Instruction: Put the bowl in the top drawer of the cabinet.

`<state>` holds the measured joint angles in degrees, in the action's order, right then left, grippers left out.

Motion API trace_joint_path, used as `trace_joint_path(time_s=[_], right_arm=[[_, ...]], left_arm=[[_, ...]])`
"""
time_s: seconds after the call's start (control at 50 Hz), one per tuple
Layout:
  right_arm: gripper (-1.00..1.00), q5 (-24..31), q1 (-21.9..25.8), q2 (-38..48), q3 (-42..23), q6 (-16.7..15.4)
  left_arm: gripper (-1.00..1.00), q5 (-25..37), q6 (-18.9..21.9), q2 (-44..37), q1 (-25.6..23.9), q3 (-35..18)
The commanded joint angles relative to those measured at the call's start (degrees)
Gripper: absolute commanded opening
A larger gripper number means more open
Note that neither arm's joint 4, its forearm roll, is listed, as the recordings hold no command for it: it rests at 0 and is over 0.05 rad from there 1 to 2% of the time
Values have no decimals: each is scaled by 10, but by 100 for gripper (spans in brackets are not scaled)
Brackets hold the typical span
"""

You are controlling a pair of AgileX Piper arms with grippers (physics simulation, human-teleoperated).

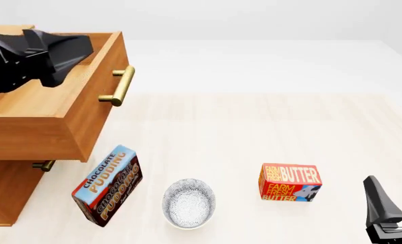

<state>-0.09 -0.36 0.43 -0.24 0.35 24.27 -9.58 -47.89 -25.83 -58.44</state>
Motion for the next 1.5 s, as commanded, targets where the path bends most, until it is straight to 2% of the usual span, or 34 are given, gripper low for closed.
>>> trace_joint_path(time_s=[0.02,0.42,0.82,1.14,1.5], right_arm=[[100,0,0,0,0,0],[100,0,0,0,0,0],[100,0,0,0,0,0],[100,0,0,0,0,0],[100,0,0,0,0,0]], left_arm=[[100,15,4,33,-28,11],[100,32,8,83,-66,41],[100,25,-3,74,-113,67],[100,-5,-28,53,-177,90],[100,-24,-59,35,-200,116]])
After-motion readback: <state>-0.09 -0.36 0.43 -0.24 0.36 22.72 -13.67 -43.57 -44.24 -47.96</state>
